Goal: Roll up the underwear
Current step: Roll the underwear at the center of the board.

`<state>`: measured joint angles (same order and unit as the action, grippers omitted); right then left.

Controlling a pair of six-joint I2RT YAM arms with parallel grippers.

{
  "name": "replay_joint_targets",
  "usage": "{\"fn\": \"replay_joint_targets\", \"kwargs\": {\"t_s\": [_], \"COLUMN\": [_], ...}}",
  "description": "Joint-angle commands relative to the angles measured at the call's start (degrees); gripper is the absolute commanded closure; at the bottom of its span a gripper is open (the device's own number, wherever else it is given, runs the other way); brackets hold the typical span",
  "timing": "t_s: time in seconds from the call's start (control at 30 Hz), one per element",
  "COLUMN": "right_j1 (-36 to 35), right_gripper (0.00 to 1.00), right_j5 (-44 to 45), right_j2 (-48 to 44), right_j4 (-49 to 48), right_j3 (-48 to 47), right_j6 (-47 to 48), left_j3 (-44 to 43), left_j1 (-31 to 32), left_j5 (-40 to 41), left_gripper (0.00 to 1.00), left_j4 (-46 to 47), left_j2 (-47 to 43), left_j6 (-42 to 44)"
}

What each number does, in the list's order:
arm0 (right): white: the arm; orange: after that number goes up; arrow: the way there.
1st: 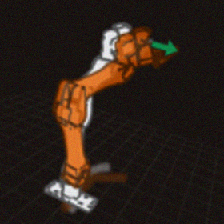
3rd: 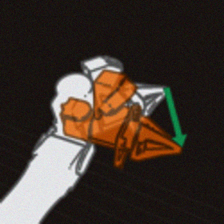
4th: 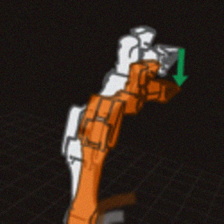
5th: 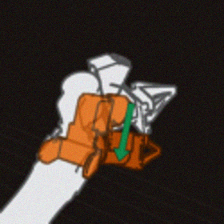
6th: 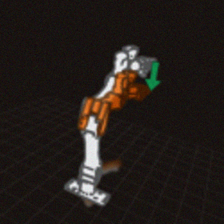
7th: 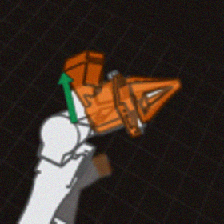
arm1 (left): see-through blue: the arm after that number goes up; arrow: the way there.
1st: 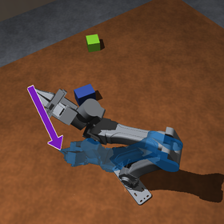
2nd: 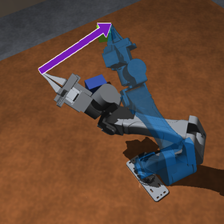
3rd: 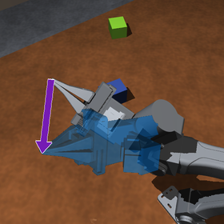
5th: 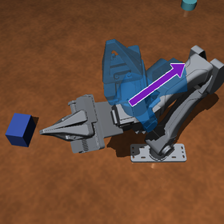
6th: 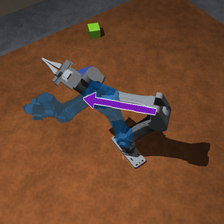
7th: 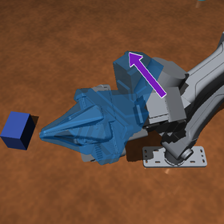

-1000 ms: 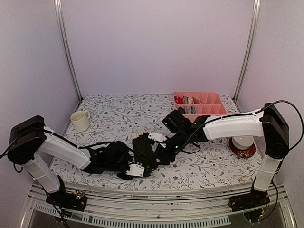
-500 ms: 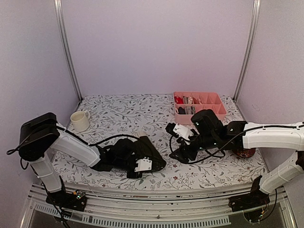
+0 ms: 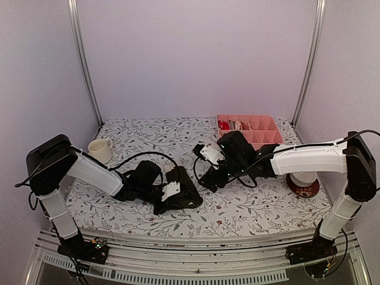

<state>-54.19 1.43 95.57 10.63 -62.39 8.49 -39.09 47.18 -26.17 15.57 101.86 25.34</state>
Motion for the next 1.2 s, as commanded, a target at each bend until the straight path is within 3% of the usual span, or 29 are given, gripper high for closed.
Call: {"fn": "replay_joint_targets", "kwargs": {"t_s": [0.0, 0.23, 0.37, 0.7, 0.97, 1.17], "right_j1": [3.5, 4.5, 8.7, 9.3, 9.2, 9.2], "right_gripper": [0.09, 0.03, 0.04, 0.03, 0.02, 0.02], "right_j5": [2.0, 1.4, -4.5, -11.3, -12.9, -7.7], "right_j2": [4.8, 6.7, 14.9, 35.3, 41.5, 43.1], "right_j4": [-0.6, -7.4, -3.0, 2.7, 3.9, 4.7], "right_j3": [-6.5, -6.4, -15.8, -37.7, -40.7, -40.0], "right_j6": [-4.5, 0.3, -0.4, 1.1, -0.3, -0.8], "left_j3": [-0.8, -3.7, -5.4, -5.8, -5.8, -6.2], "left_j1": [-2.2, -8.4, -11.0, -14.5, -15.2, -15.4], "left_j5": [-7.6, -17.8, -22.2, -27.1, -27.0, -27.9], "left_gripper": [1.00, 1.00, 1.00, 1.00, 1.00, 1.00], "left_j4": [-3.8, -5.5, -6.3, -4.9, -4.1, -4.3], "left_j2": [1.1, 5.1, 8.1, 9.7, 10.1, 10.3], "left_j6": [-4.4, -10.6, -13.0, -15.7, -16.9, -16.9]}}
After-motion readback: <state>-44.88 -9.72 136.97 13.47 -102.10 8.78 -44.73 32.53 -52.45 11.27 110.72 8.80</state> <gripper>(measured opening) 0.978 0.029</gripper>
